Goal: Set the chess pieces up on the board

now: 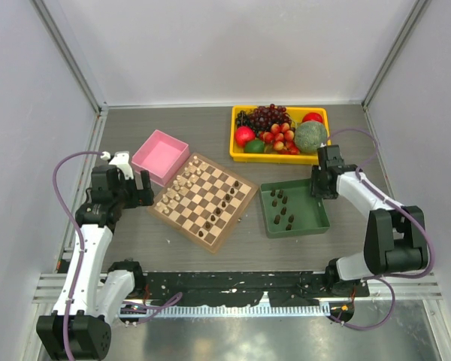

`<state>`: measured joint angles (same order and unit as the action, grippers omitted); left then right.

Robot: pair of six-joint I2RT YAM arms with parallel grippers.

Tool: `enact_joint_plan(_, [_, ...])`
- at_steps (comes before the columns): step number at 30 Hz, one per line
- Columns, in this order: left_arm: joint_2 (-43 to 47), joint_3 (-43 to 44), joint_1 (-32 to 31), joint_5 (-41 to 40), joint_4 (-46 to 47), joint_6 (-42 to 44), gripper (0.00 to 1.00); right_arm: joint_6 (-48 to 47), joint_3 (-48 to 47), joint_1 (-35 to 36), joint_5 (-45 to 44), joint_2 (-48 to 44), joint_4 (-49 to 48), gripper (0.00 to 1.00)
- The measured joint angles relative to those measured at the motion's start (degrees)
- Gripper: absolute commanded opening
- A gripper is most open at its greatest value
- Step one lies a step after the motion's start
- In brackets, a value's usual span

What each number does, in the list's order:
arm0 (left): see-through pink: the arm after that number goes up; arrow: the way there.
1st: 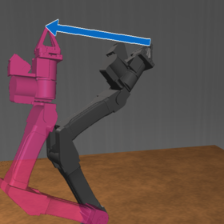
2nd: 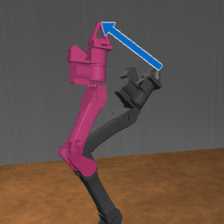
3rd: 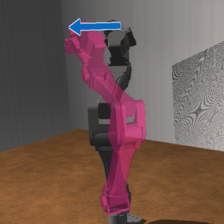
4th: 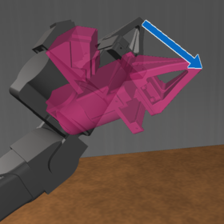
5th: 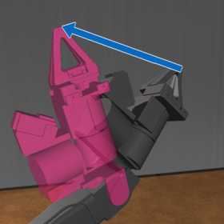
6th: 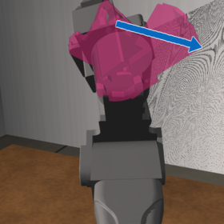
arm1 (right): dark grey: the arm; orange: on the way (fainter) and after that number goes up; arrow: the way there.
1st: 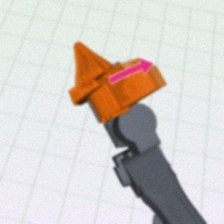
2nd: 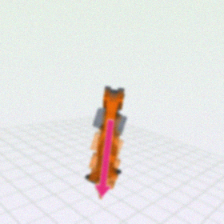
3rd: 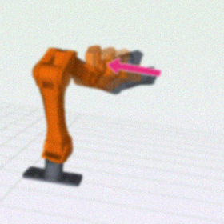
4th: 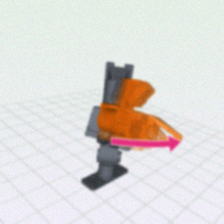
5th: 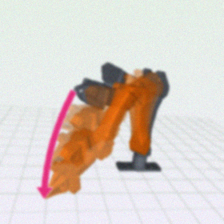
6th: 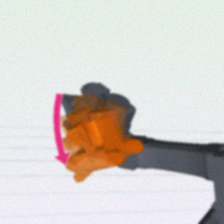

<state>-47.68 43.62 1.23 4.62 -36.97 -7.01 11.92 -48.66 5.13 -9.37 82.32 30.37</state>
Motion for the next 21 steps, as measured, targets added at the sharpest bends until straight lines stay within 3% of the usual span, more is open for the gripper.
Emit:
enact_joint_plan(12, [0.0,0.0,0.0,0.0,-0.02,0.0,0.99,-3.8,-9.73,-0.02,-0.81,-5.22,3.85,0.53])
enact_joint_plan(16, [0.0,0.0,0.0,0.0,0.0,0.0,0.99,-3.63,-13.4,0.46,3.63,-7.21,4.33,0.53])
enact_joint_plan(21, [-0.17,0.0,0.0,0.2,-0.07,0.0,0.99,-2.16,-16.81,8.41,7.17,-6.21,3.85,0.53])
